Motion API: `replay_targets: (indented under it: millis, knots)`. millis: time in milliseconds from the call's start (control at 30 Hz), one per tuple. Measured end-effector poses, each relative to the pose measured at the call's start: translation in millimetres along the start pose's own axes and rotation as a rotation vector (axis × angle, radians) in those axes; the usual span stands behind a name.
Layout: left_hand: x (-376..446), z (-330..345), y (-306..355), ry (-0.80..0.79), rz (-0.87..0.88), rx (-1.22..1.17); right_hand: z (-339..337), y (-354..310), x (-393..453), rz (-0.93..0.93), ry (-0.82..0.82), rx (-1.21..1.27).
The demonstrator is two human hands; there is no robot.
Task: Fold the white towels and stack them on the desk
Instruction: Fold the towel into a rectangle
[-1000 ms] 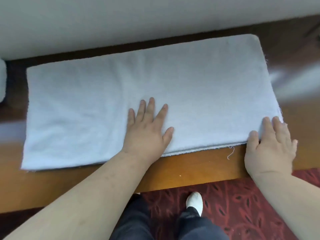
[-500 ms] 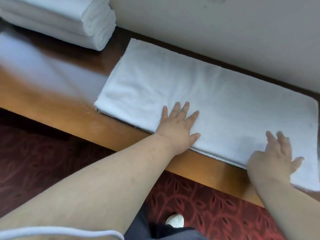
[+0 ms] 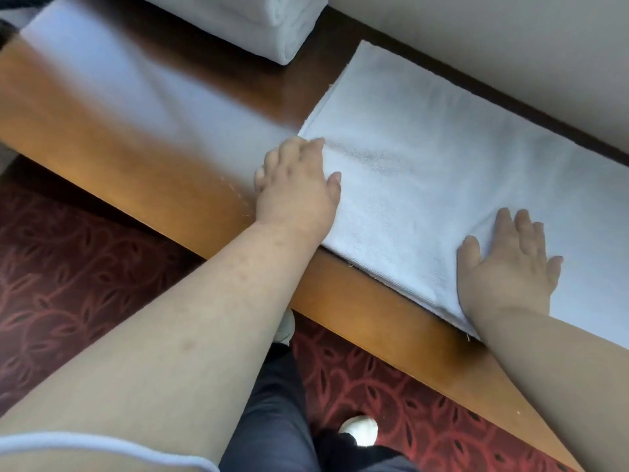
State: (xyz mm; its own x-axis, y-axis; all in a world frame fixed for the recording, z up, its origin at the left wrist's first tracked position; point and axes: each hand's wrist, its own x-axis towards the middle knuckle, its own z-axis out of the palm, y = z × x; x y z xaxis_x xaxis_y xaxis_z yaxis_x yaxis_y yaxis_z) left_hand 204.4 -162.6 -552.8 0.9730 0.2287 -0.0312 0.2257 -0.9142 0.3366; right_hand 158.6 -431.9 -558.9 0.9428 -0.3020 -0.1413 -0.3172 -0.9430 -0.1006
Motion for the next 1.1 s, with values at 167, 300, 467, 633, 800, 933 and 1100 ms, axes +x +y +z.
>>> replay_targets:
  millis: [167, 300, 467, 633, 800, 933, 1100]
  knots:
    - [14.1, -12.1, -18.0, 0.004, -0.124, -0.059, 0.8, -0.1, -1.7, 0.010, 0.000, -0.014]
    - [22.2, -20.5, -29.8, -0.023, -0.105, -0.085, 1.2, -3.3, -1.5, -0.001, 0.007, -0.009]
    - [19.2, -20.4, -19.1, 0.095, -0.103, 0.044, 3.4, -6.8, -0.6, -0.029, 0.000, 0.018]
    - [-17.9, 3.7, 63.2, 0.030, 0.429, -0.036, 4.3, -2.1, -1.4, -0.109, -0.001, 0.001]
    - [-6.6, 25.2, 54.4, -0.253, 0.399, 0.272, 6.1, -1.3, 0.4, -0.098, -0.013, 0.021]
    - [52.1, -0.2, -1.9, -0.245, 0.089, 0.289, 6.0, -0.3, 0.7, -0.107, -0.015, 0.043]
    - [67.2, 0.2, 33.2, -0.063, 0.170, 0.363, 5.0, 1.9, -2.2, -0.099, -0.041, 0.046]
